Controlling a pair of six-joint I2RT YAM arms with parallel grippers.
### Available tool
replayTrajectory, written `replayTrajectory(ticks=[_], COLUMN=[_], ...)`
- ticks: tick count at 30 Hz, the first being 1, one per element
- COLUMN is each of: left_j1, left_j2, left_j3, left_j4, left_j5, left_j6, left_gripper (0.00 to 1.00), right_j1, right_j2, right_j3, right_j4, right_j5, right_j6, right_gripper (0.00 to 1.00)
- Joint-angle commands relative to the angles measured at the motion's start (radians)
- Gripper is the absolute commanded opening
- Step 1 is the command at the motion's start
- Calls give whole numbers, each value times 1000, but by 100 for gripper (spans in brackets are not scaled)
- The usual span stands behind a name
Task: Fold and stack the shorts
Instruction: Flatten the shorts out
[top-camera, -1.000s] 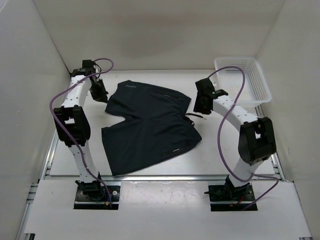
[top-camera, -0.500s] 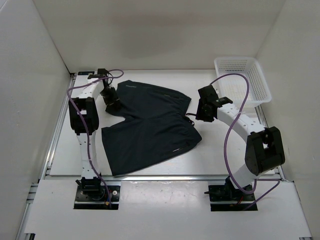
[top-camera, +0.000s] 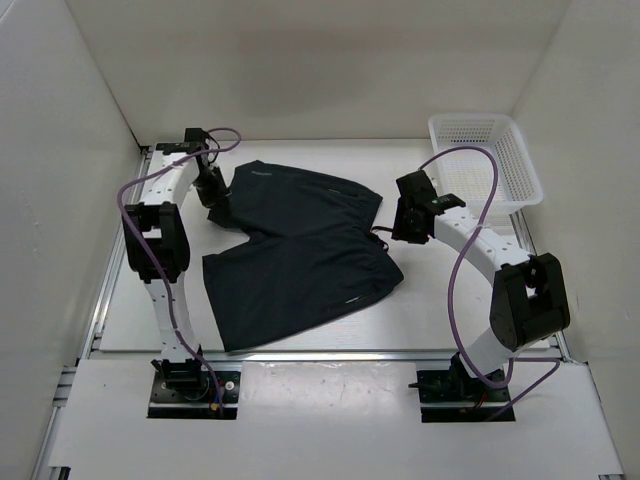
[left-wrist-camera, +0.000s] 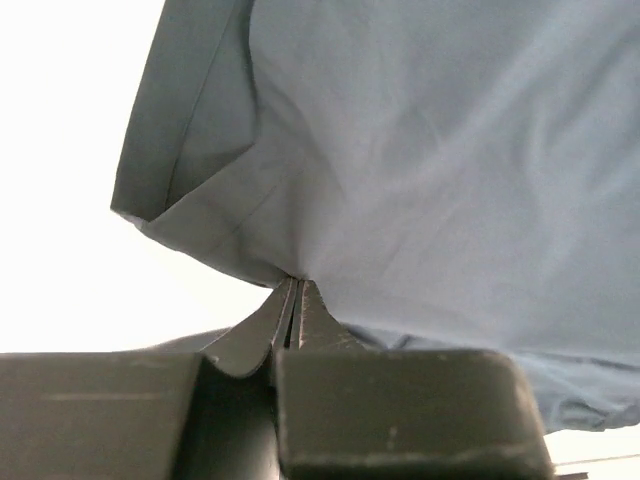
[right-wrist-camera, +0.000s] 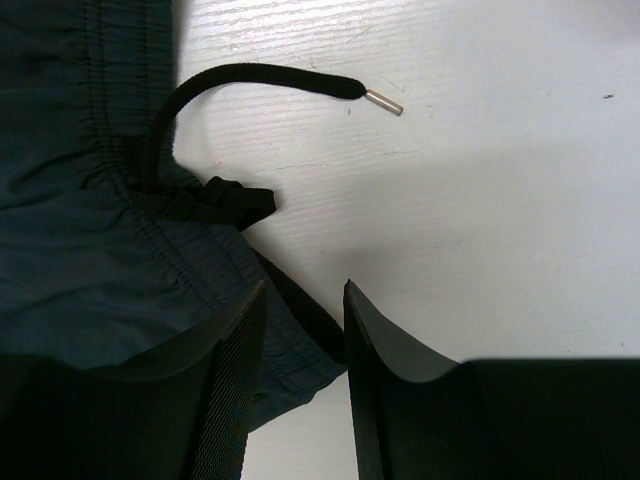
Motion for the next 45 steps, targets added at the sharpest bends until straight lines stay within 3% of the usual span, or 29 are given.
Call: replayTrajectory(ticks=[1,8,9,10,11,14,19,21,23,27,30,36,44,45], left_j1=[12,12,12,12,12,33,45,33,19,-23,-34,-34,-45,-45], left_j2=[-145,-209,-218,-218,-227,-264,-448,-511,-598,-700,-722,-608,-429,-407], left_j3=[-41,-173,-174,-189,-200,-218,-295,-399,-501,-803,-912,-957,-815,-798], left_j4=[-1,8,9,9,9,-1,-1,22,48,127,186,294,305,305], left_j5=[-51,-95,-106,-106,-135,-144,-132,-100,-63,21,53,115,109,109], left_j6=[14,-29,-38,-38,-47,-70,-98,-118,-127,-202,-233,-276,-230,-221], left_gripper=[10,13,25,55,72,98,99,99,99,98,98,95,94,93], right_j1=[3,3,3,3,3,3,-19,-49,-60,-69,-69,-69,-123,-123], right_j2=[-30,-30,-39,-39,-50,-78,-150,-179,-223,-285,-285,-189,-16,-16], right_j3=[25,5,-4,-4,-4,-15,-84,-151,-208,-346,-406,-401,-397,-409], right_j4=[-5,-5,-5,-5,-5,-5,-34,-34,2,94,156,231,312,326], right_j5=[12,21,21,10,10,-16,-115,-189,-298,-466,-519,-528,-539,-530], right_j6=[-12,-12,-12,-12,-12,-23,-44,-20,21,115,167,186,230,239], right_gripper=[42,42,42,42,42,43,47,50,61,72,75,78,50,42])
